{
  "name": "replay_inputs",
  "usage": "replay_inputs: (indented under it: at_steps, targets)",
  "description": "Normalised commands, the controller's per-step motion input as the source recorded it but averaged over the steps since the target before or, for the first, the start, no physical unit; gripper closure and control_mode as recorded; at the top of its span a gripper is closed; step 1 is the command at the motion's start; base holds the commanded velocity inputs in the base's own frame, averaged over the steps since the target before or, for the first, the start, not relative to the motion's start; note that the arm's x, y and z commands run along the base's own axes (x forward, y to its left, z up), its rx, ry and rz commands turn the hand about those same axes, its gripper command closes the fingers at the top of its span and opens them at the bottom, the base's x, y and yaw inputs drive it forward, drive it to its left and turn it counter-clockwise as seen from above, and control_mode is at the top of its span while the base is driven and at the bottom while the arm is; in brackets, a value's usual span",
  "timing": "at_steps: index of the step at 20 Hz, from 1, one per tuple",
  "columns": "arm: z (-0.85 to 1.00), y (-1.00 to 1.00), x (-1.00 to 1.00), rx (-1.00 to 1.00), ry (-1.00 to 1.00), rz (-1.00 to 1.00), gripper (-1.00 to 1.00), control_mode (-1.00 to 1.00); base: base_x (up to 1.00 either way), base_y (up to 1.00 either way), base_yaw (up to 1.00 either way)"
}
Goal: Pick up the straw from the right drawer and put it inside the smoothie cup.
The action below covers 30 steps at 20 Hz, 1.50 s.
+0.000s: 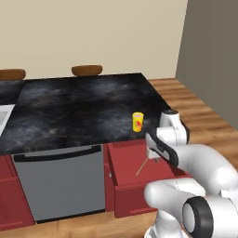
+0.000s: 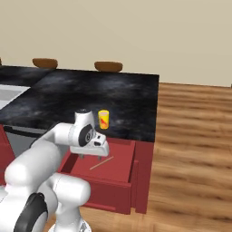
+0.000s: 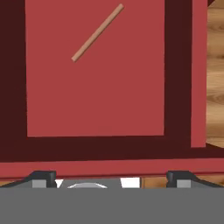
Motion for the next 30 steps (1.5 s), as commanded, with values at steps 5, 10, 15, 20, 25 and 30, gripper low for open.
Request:
replay_inputs:
  at_steps: [5,10,15,20,25,30]
  targets:
    - [-0.09,0.01,0.31,0.0,0.0,0.0,-1.0,-1.0,0.0,0.0,0.0]
    - [-0.3,0.0,0.1,0.0,-0.01,-0.01,-1.0,-1.0,0.0,0.0,0.0]
    - [-0.3,0.0,0.05,0.02,-0.02,0.0,-1.0,-1.0,0.0,0.0,0.0]
    - [-0.29,0.0,0.08,0.04,-0.02,-0.01,-1.0,-1.0,0.0,0.0,0.0]
    - [-0.29,0.0,0.08,0.05,-0.02,-0.01,-1.0,-1.0,0.0,0.0,0.0]
    - [-0.15,0.06,0.04,0.01,-0.01,0.0,-1.0,-1.0,0.0,0.0,0.0]
